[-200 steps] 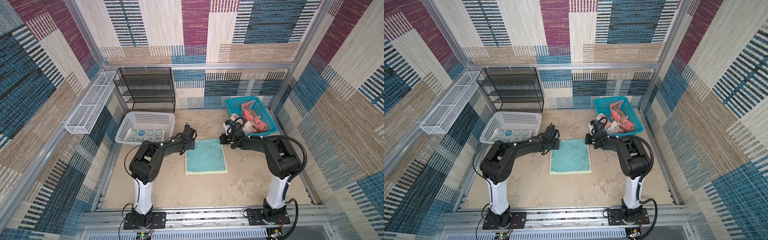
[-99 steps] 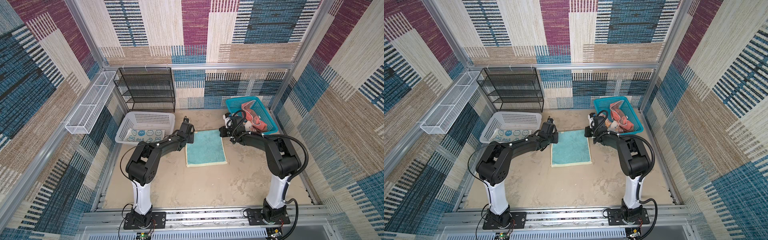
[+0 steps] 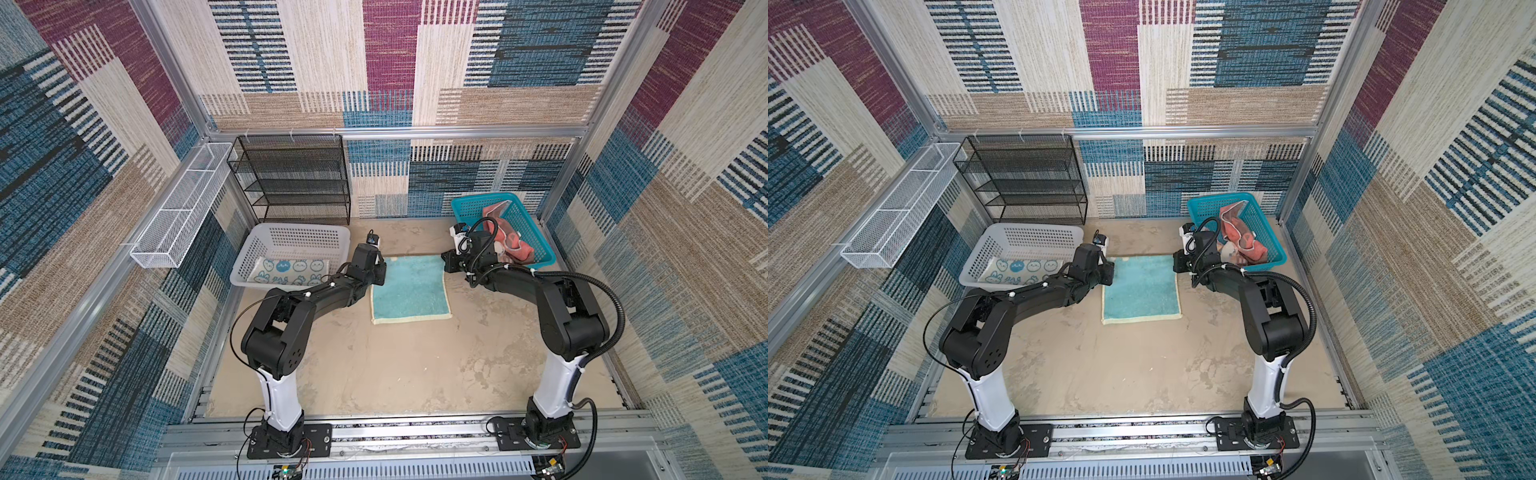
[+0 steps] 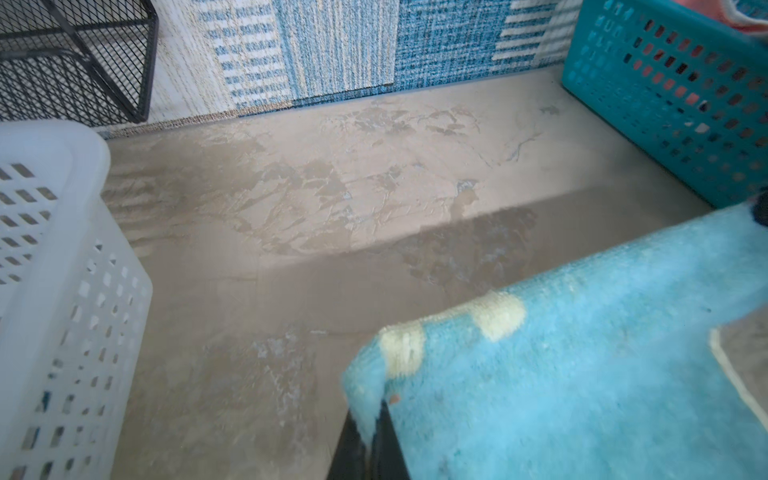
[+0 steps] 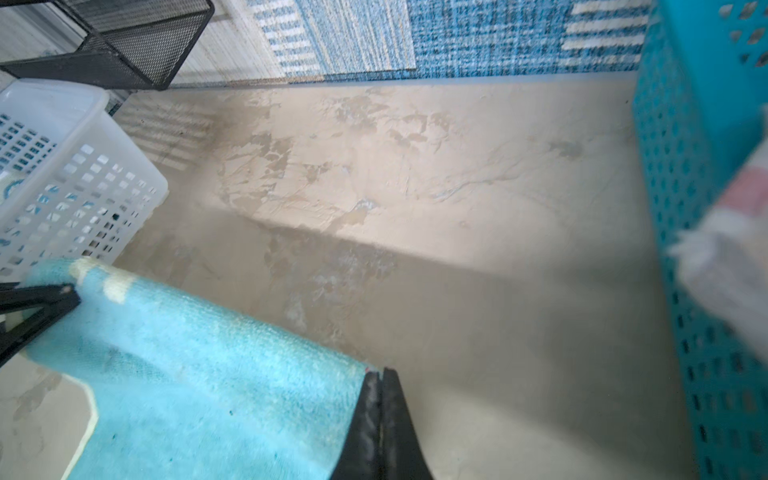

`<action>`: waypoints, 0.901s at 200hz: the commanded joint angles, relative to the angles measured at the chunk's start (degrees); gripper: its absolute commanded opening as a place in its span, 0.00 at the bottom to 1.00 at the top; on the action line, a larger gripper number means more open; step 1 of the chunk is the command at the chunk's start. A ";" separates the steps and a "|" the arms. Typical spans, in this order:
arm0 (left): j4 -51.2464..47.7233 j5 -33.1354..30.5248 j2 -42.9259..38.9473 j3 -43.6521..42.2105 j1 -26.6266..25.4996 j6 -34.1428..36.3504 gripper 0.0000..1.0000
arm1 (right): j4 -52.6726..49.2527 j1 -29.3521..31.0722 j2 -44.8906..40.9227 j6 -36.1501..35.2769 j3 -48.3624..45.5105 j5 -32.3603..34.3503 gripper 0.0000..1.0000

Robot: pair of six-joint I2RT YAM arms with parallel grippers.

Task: Fold and stack the towels
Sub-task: 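Fold the far edge toward the robot with both grippers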

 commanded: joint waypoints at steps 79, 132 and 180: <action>4.77 12.40 -11.40 -11.46 -0.26 -0.51 0.00 | 4.10 -0.03 -12.07 1.01 -13.30 -4.67 0.00; 4.29 12.84 -15.64 -17.16 -1.73 -2.76 0.00 | 1.94 -0.08 -15.20 1.22 -17.60 -5.94 0.00; 2.16 12.38 -17.49 -20.44 -3.12 -2.69 0.00 | 0.75 0.03 -16.67 2.28 -21.58 -7.26 0.00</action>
